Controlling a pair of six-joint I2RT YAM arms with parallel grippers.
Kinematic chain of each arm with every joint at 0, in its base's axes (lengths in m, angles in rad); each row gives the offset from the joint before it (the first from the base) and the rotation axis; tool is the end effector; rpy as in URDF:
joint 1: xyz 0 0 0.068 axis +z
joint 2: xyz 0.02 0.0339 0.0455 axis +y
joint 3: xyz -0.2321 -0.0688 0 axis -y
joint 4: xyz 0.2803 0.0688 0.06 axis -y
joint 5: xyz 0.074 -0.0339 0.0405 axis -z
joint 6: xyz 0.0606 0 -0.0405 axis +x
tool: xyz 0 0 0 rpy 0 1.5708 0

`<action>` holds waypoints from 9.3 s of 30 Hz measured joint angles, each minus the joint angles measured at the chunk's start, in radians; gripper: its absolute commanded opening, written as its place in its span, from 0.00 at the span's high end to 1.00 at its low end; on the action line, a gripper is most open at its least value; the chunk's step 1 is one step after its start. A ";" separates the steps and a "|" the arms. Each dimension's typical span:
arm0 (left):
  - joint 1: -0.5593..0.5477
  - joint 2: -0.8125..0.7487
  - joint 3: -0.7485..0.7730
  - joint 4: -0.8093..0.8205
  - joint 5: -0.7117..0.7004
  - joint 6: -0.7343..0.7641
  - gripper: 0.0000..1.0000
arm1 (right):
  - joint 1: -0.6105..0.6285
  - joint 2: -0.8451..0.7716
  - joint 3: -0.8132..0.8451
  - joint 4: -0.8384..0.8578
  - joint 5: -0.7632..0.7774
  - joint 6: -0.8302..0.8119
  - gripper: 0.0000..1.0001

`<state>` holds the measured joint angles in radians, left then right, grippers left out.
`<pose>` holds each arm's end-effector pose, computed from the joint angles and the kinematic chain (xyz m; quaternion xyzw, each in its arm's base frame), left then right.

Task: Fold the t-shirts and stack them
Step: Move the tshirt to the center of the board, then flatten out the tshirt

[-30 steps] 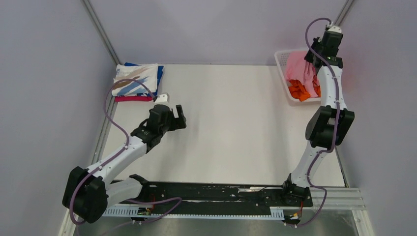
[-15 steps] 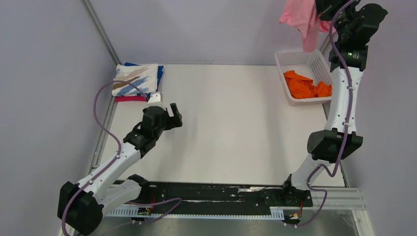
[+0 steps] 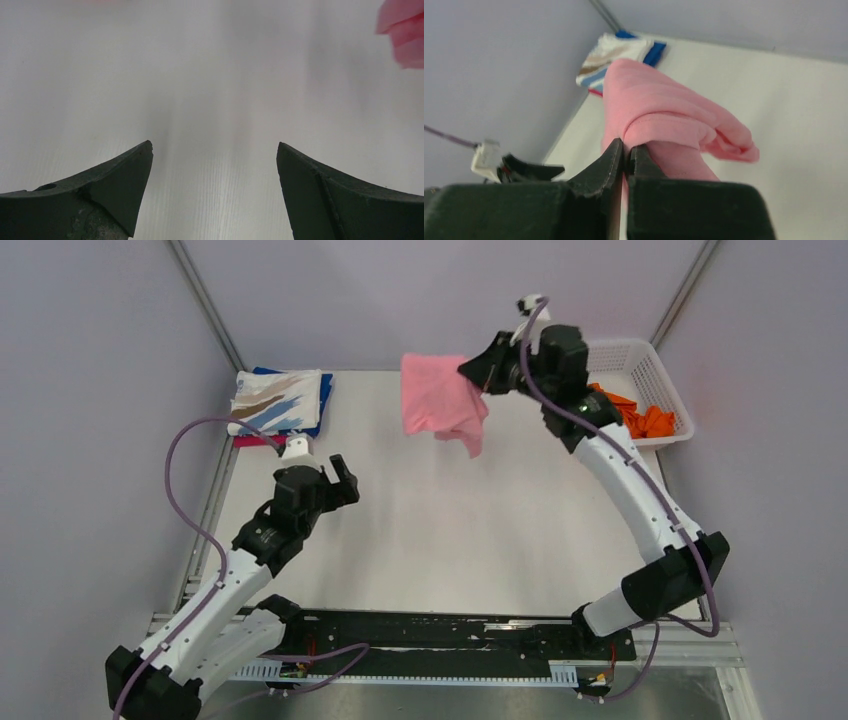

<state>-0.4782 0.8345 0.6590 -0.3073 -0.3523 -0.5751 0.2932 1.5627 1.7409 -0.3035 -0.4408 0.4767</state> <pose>0.2462 -0.1041 0.2349 -0.1314 0.8370 -0.1265 0.5159 0.3861 0.1436 0.4382 -0.0769 0.7420 0.3943 0.5366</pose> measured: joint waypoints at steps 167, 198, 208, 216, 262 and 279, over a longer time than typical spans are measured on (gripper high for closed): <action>0.112 0.933 0.483 -0.113 0.348 -0.042 0.00 | -0.138 -0.163 -0.954 -0.054 0.332 0.093 0.00; 0.321 0.947 0.487 -0.077 0.412 -0.089 0.00 | -0.185 0.374 -0.279 -0.092 0.367 -0.091 0.01; 0.309 0.723 0.305 -0.046 0.418 -0.089 0.00 | -0.121 0.023 -0.663 -0.177 0.374 0.037 0.27; 0.311 0.803 0.272 -0.011 0.400 -0.092 0.00 | -0.027 0.101 -0.732 -0.233 0.380 0.112 0.47; 0.353 0.813 0.289 -0.002 0.373 -0.092 0.00 | -0.045 -0.264 -0.427 -0.568 0.633 -0.133 1.00; 0.357 0.819 0.317 -0.028 0.369 -0.092 0.00 | -0.146 -0.021 -0.454 -0.586 0.577 -0.117 0.45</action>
<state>-0.1211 1.6539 0.9756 -0.3355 0.0170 -0.6674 0.1474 1.5414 1.2869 -0.8898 0.1360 0.3592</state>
